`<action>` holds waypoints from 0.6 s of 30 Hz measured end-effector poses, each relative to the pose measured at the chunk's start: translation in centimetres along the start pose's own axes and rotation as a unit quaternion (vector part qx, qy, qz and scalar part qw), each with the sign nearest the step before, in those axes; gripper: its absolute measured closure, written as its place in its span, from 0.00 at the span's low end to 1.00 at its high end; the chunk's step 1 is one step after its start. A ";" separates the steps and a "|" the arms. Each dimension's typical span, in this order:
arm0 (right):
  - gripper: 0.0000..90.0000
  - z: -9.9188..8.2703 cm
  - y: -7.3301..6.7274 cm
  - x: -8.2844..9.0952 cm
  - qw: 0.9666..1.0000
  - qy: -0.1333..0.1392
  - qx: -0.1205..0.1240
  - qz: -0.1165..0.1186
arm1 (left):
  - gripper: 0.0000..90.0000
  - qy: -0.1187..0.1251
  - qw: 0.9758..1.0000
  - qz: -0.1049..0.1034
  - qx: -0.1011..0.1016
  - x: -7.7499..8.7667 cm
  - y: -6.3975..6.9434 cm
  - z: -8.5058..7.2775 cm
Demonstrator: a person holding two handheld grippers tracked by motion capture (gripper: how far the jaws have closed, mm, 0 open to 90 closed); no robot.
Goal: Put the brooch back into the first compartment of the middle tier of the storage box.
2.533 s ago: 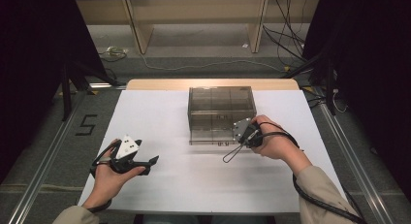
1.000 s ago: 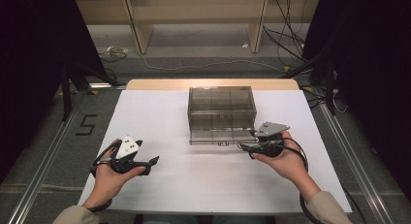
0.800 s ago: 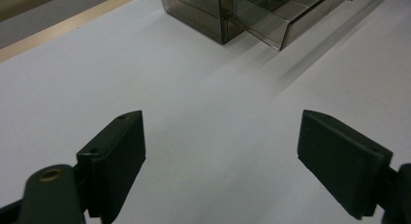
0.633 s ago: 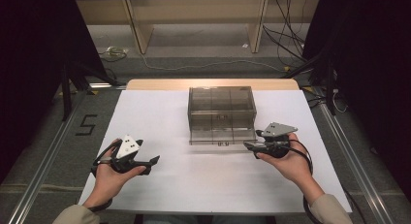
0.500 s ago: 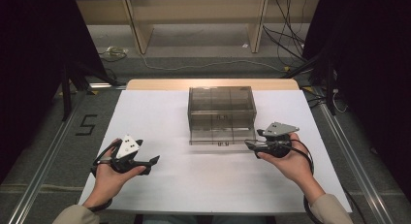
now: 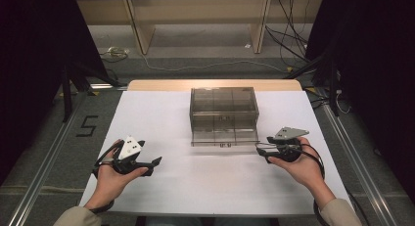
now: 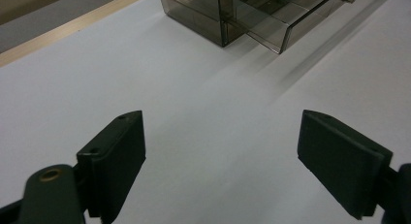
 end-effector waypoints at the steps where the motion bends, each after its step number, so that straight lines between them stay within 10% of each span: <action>1: 0.44 0.0 0.0 0.0 1.000 0.000 0.000 0.000 | 0.19 0.000 1.000 0.000 0.000 0.0 0.0 0.0; 18: 0.63 -2.3 0.2 -2.0 0.997 -0.069 0.014 0.017 | 0.19 0.002 1.000 -0.002 0.001 0.0 0.0 0.0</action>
Point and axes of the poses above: each handheld gripper's, and its own axes: x roughly backward along the jaws, z roughly out of its top, y roughly to its right, the point moved 3 cm from there along -x, roughly forward along the jaws, and after that the axes turned 12 degrees about -z, right-handed, at the moved point
